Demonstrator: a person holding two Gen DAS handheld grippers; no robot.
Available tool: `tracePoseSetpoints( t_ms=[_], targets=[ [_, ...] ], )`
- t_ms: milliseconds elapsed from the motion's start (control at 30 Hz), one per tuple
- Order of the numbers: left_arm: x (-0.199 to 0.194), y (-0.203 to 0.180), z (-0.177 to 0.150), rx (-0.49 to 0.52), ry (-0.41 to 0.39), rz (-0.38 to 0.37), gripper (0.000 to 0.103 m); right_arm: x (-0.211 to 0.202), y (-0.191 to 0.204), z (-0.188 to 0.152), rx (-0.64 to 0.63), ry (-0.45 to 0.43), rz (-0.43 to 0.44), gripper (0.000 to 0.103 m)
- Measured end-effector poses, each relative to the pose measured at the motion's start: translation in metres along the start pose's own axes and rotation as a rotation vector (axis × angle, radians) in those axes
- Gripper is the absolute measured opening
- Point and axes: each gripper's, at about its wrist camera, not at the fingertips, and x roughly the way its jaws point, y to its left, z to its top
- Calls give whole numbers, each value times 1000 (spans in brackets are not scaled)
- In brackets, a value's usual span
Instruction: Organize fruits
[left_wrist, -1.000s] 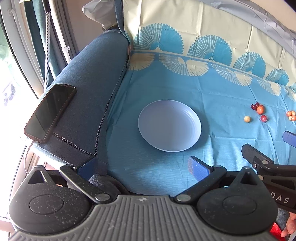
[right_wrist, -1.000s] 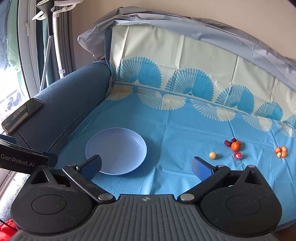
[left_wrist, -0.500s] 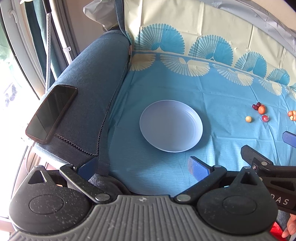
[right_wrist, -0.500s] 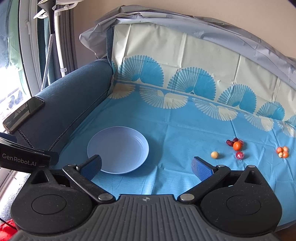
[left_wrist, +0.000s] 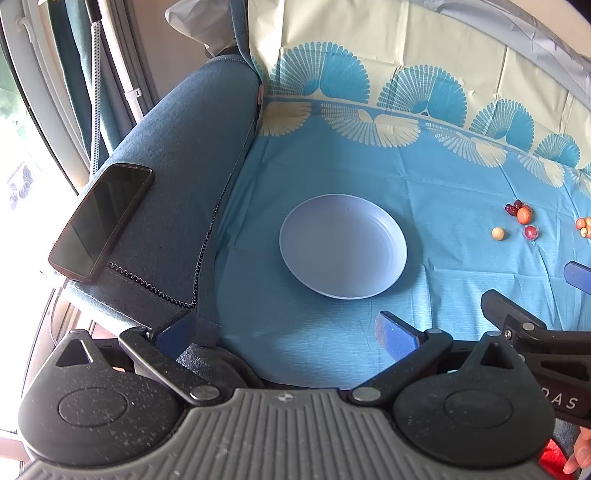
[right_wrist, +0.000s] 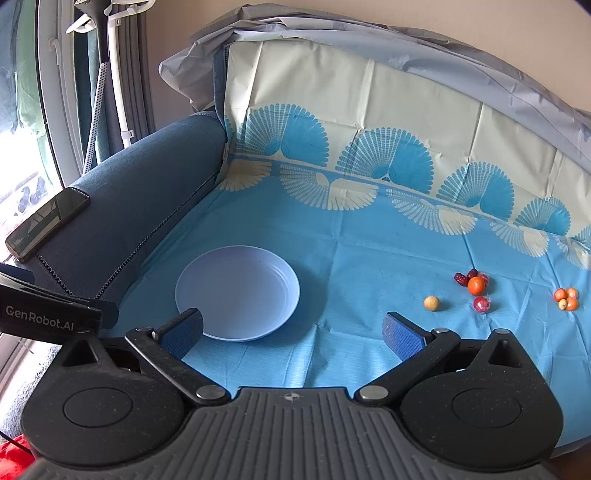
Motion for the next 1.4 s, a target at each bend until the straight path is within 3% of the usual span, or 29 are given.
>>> tracePoseSetpoints(
  t_ms=[1000,1400],
  targets=[
    [-4,-3,-1,5,-3,-1,103,-3,-1,0,-7,-9,-4,102],
    [-7,-21,7,43,13,-13,103,-13,-39,-1,69,-43,-38,102]
  ],
)
